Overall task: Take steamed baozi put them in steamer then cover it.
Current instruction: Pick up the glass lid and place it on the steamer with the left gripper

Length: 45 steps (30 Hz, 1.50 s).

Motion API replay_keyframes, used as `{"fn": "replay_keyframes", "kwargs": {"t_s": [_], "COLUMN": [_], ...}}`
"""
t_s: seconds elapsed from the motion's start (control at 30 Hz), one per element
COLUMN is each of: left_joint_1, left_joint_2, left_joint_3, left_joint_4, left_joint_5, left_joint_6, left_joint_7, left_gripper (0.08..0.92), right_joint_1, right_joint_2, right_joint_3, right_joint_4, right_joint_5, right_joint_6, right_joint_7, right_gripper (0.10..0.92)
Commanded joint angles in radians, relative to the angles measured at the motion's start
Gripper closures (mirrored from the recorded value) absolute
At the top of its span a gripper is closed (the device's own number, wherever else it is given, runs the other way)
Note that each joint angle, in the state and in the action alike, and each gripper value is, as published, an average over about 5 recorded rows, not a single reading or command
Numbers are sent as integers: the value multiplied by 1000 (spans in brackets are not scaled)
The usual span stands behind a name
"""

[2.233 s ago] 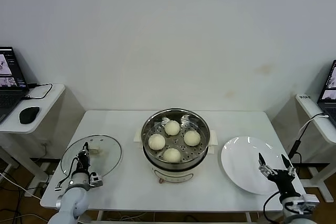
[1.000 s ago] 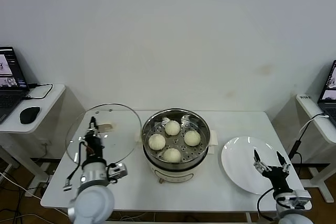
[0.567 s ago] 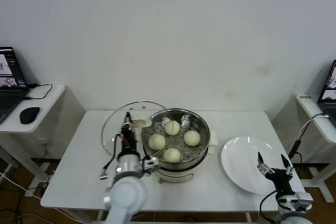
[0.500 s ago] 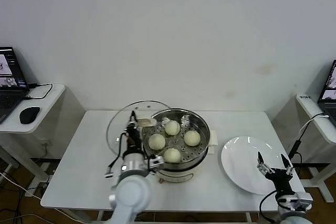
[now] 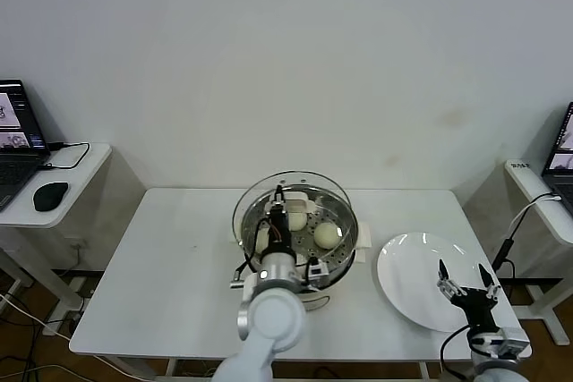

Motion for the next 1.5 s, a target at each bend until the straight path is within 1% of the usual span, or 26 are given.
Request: {"fn": "replay_keyframes", "kwargs": {"t_s": [0.03,0.2,0.4,0.9,1.5], "left_joint_1": [-28,-22,-19,-28,-16], "left_joint_2": [-20,-20,-19,-21,-19], "left_joint_3": [51,35,36,16,11], "left_joint_4": [71,90,89,150,146], "left_joint_5": [15,18,13,29,33], "left_joint_6": [4,2,2,-9,-23], "left_joint_7": [5,-12,-10,-31,-28], "left_gripper": [863,863,863,863,863], "right_joint_1": [9,10,16,17,16], "right_joint_2": [10,12,16,18,18], "right_joint_3": [-1,-3,-5,-7,-8], "right_joint_4": [-8,-14,-17,-28,-33], "right_joint_5": [-14,-19,-24,-34,-37], "right_joint_6": [1,5,6,16,21], "right_joint_7": [-1,-1,-3,-5,-6], "right_gripper": [203,202,203,203,202]}}
